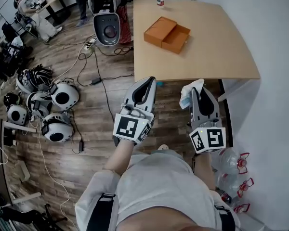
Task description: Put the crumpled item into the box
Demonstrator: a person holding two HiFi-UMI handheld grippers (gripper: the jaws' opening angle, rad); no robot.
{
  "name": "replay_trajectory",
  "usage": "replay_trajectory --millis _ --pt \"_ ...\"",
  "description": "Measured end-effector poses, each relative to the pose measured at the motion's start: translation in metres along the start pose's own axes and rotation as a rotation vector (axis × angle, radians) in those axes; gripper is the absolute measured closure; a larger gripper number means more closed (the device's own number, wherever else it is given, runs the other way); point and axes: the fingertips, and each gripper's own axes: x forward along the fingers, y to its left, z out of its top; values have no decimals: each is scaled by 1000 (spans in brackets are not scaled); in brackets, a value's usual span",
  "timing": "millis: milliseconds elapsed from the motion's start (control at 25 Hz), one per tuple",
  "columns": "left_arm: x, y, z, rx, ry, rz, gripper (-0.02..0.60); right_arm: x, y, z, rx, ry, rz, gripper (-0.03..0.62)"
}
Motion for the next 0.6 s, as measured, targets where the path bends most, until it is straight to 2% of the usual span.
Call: replay_trajectory --millis 360,600 --pt "20 -21 -8 22 18 25 568 0 -33 -6 41 -2 32 519" --pt "31 -20 -16 16 36 25 568 9 -44 -9 53 0 27 519"
